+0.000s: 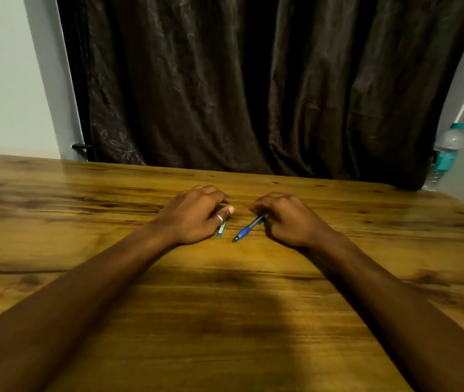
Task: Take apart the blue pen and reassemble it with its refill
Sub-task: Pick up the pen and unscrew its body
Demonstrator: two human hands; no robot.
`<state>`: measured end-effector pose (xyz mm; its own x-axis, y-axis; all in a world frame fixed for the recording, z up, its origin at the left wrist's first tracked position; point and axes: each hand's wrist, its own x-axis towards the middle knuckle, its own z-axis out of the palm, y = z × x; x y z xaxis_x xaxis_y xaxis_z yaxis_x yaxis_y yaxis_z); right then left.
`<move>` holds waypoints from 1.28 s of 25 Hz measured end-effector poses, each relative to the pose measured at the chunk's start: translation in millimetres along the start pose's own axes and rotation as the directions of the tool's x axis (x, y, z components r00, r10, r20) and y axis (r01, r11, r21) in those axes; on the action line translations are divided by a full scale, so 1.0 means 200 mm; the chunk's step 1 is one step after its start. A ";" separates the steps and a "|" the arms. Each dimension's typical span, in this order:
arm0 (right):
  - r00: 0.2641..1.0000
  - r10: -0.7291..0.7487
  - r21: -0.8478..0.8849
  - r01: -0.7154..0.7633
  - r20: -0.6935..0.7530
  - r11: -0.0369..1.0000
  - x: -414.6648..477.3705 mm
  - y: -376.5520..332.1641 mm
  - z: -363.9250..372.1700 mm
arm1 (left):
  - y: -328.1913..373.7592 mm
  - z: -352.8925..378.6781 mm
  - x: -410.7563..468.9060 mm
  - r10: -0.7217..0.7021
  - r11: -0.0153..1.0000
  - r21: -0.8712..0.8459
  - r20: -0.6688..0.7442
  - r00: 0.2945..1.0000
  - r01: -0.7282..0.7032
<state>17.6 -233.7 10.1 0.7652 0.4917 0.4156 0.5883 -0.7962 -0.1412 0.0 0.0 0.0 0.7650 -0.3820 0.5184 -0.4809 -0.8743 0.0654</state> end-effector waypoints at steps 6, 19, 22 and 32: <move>0.994 -0.060 0.052 0.055 0.090 0.997 0.04 0.03 0.01 | -0.01 0.03 0.00 -0.093 0.963 -0.259 -0.086 0.992 0.068; 0.961 0.062 0.605 -0.220 0.271 0.765 0.11 0.05 -0.33 | 0.08 -0.06 -0.02 0.010 1.000 0.010 -0.309 0.951 -0.007; 0.971 0.059 0.691 -0.206 0.231 0.693 0.16 -0.03 -0.30 | 0.11 -0.04 -0.02 -0.059 0.976 -0.217 -0.227 0.972 0.009; 0.963 0.150 0.851 -0.267 0.223 0.452 0.12 -0.04 -0.18 | 0.06 -0.04 0.00 -0.174 0.806 -0.585 -0.079 0.982 0.096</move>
<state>21.0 -228.1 53.7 0.8836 0.4327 0.1788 0.2838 -0.1913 -0.9396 -9.5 -8.7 8.3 0.8006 -0.1990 0.5652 -0.5647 -0.5660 0.6006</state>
